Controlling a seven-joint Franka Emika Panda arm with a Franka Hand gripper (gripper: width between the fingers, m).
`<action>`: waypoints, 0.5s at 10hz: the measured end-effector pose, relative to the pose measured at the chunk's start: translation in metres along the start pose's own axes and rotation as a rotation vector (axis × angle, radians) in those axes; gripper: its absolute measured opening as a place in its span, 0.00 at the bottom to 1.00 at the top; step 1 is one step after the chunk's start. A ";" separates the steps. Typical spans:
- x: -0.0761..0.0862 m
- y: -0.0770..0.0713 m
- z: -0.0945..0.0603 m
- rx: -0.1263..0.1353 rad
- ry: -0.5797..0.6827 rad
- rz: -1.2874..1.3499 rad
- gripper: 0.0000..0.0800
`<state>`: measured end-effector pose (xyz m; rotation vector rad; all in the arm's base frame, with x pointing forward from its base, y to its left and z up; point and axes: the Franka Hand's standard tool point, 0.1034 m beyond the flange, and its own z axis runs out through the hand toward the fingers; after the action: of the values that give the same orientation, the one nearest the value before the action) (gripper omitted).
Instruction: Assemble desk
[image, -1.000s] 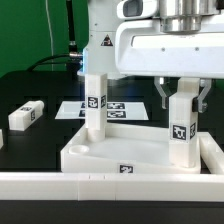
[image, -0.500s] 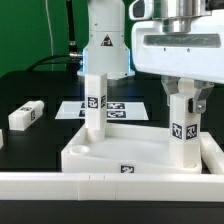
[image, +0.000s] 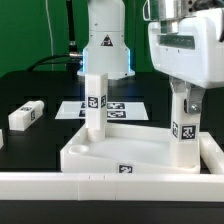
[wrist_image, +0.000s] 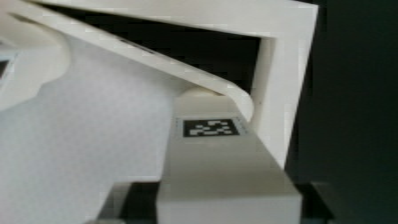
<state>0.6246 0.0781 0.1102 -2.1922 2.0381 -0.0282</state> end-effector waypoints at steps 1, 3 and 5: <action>0.000 0.000 0.000 0.000 0.000 -0.003 0.36; 0.001 0.002 0.001 -0.004 0.001 -0.145 0.67; -0.003 0.004 0.002 -0.018 0.008 -0.310 0.79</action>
Offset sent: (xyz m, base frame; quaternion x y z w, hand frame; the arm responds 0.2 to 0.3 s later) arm -0.0078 0.0007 -0.0003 -0.0038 0.0064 -0.1379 0.9904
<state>0.6206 0.0809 0.1077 -2.4994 1.6877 -0.0534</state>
